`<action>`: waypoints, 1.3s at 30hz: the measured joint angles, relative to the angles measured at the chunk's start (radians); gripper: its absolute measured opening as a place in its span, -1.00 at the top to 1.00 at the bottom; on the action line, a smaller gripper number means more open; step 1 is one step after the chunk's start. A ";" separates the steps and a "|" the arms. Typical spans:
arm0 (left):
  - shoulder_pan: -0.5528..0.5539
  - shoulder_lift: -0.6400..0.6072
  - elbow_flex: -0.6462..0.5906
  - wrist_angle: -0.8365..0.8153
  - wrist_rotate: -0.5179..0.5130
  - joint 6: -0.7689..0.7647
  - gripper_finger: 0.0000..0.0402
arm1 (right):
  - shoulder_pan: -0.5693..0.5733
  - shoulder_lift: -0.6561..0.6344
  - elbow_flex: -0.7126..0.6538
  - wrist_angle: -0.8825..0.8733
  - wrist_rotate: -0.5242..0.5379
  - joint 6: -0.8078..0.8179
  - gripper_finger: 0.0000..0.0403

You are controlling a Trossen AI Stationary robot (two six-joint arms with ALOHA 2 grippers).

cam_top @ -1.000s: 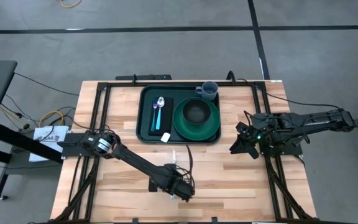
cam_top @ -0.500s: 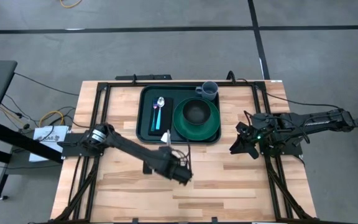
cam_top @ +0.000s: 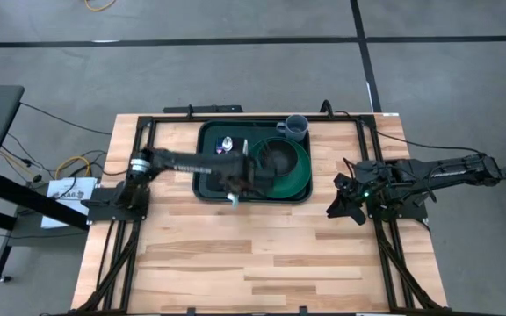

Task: Set up tray
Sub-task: Put the knife on the black table napkin to the right of the spoon

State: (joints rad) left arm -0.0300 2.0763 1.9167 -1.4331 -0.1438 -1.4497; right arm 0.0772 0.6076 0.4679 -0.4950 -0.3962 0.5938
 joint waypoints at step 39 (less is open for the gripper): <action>0.383 -0.027 -0.370 0.423 0.247 0.331 0.94 | -0.041 0.000 0.000 0.026 0.004 0.069 0.49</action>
State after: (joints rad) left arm 0.3529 2.0495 1.5467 -1.0099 0.1031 -1.1187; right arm 0.0367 0.6079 0.4675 -0.4691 -0.3922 0.6628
